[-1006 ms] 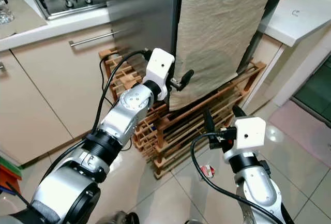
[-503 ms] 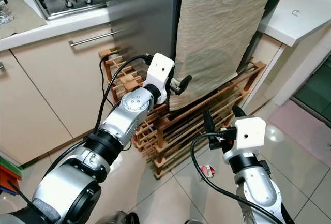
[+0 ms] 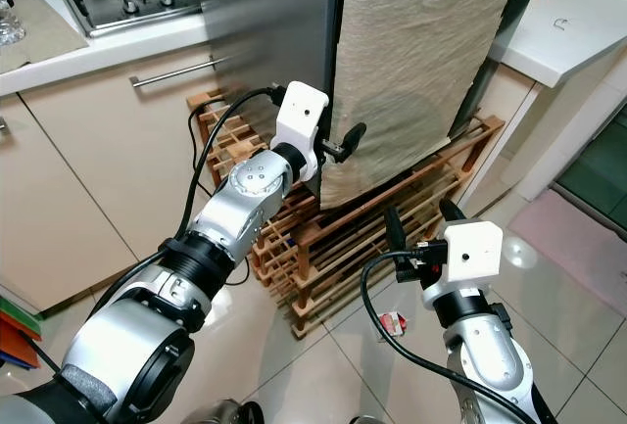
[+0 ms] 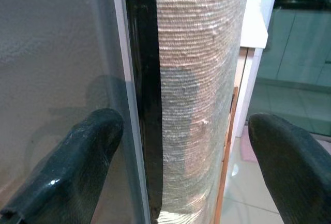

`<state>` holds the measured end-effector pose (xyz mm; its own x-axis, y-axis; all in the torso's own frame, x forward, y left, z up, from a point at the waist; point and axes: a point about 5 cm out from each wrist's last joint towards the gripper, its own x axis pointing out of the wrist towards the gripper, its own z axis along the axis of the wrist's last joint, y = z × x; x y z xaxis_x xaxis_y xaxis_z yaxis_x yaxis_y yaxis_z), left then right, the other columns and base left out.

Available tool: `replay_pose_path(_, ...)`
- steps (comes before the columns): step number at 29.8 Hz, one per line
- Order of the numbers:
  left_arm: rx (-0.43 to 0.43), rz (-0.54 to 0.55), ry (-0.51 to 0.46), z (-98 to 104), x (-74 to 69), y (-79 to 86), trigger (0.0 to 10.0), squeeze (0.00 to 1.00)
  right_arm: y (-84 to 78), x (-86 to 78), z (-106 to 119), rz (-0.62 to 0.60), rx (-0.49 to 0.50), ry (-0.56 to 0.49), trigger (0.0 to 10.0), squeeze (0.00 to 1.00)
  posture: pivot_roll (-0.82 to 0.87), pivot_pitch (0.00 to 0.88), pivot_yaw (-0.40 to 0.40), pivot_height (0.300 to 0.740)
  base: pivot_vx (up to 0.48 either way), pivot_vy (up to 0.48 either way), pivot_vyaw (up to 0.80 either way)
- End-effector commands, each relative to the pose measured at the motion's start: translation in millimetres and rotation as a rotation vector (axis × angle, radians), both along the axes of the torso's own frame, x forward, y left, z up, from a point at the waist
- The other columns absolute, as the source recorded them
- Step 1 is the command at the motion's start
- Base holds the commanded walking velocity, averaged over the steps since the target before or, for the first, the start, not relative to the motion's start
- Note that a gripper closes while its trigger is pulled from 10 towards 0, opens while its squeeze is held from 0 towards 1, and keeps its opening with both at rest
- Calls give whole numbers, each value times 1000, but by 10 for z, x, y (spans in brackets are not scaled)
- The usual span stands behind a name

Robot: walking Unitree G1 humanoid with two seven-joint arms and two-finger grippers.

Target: Restocking fridge

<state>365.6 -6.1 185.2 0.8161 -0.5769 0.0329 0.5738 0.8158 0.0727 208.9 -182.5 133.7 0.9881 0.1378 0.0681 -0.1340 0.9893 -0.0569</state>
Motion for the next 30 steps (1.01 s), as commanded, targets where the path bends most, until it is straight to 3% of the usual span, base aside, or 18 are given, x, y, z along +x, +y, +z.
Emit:
replay_pose_path(1, -101, -136, -26, 259, -191, -538, 10000, 0, 7, 5, 28, 4, -4, -10, 10000, 0, -21, 61, 24, 740, 0, 0, 0)
replay_pose_path(14, -210, -250, -17, 500, -296, -708, 10000, 0, -4, 9, 16, -1, -6, -14, 10000, 0, -24, 54, 31, 740, 0, 0, 0)
replay_pose_path(30, -186, -306, -40, 535, -390, -811, 10000, 0, -31, 77, -48, -1, -14, -19, 10000, 0, -25, 27, 44, 740, 0, 0, 0)
